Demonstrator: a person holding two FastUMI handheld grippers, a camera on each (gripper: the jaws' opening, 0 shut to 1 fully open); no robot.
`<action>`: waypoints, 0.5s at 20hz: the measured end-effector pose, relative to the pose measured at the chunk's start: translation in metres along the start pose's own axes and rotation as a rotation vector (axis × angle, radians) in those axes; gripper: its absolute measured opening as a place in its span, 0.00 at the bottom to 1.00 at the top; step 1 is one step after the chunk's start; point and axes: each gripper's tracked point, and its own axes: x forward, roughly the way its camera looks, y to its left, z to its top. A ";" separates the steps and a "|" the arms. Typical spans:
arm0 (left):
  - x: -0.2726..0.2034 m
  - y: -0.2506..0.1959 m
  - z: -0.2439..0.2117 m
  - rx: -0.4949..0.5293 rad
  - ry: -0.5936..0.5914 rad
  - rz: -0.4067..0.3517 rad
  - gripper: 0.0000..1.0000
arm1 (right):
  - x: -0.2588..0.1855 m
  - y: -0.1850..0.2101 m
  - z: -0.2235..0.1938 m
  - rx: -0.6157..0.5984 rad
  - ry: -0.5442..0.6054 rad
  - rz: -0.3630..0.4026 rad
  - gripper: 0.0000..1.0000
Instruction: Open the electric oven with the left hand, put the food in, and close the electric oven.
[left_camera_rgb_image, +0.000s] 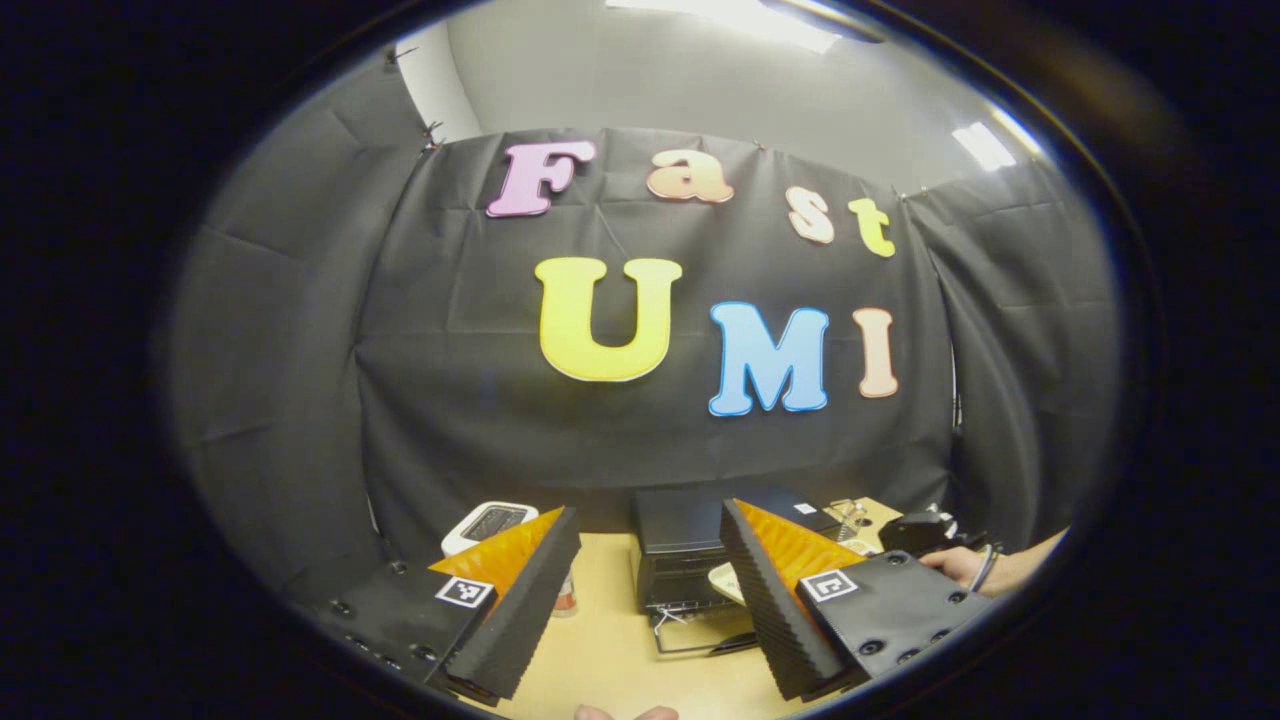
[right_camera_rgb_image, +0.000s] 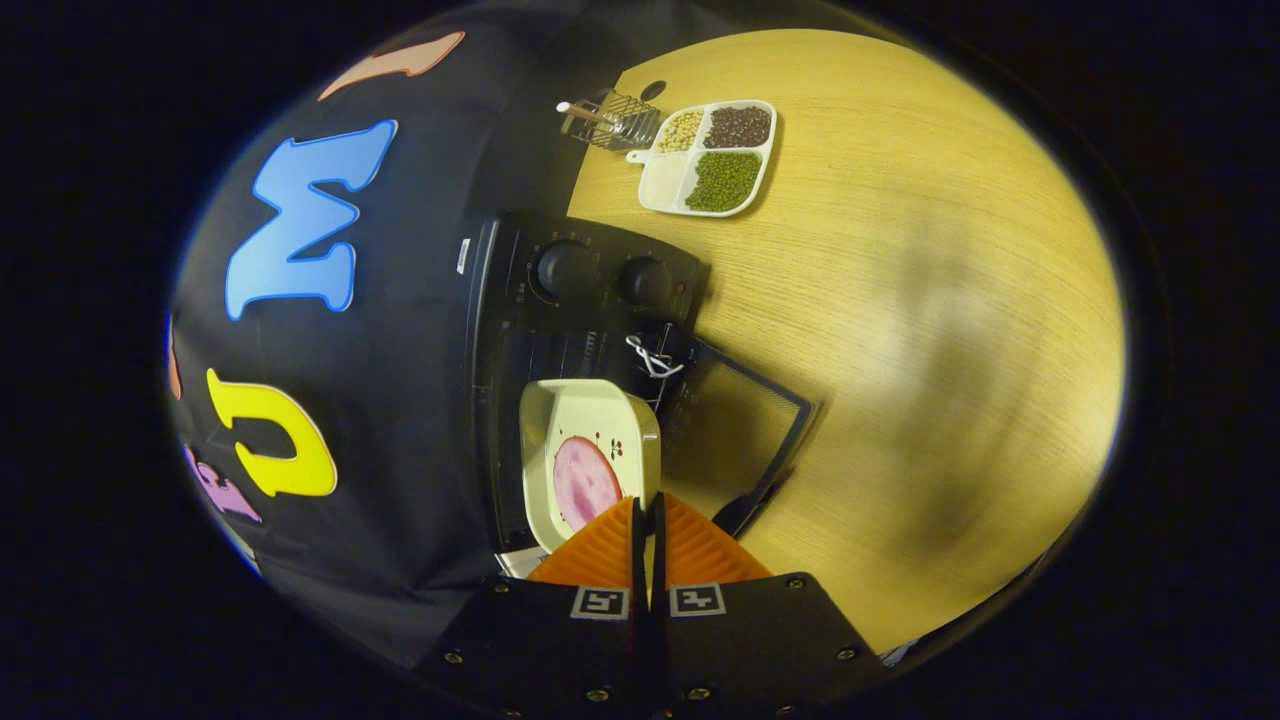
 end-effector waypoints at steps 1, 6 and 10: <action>-0.001 0.006 0.000 -0.004 -0.001 0.006 1.00 | 0.010 0.005 -0.002 0.015 -0.017 0.003 0.01; -0.006 0.042 -0.009 -0.031 0.019 0.051 1.00 | 0.045 0.017 0.004 0.135 -0.122 -0.012 0.01; -0.008 0.066 -0.016 -0.044 0.034 0.090 1.00 | 0.074 0.028 0.013 0.172 -0.212 -0.023 0.01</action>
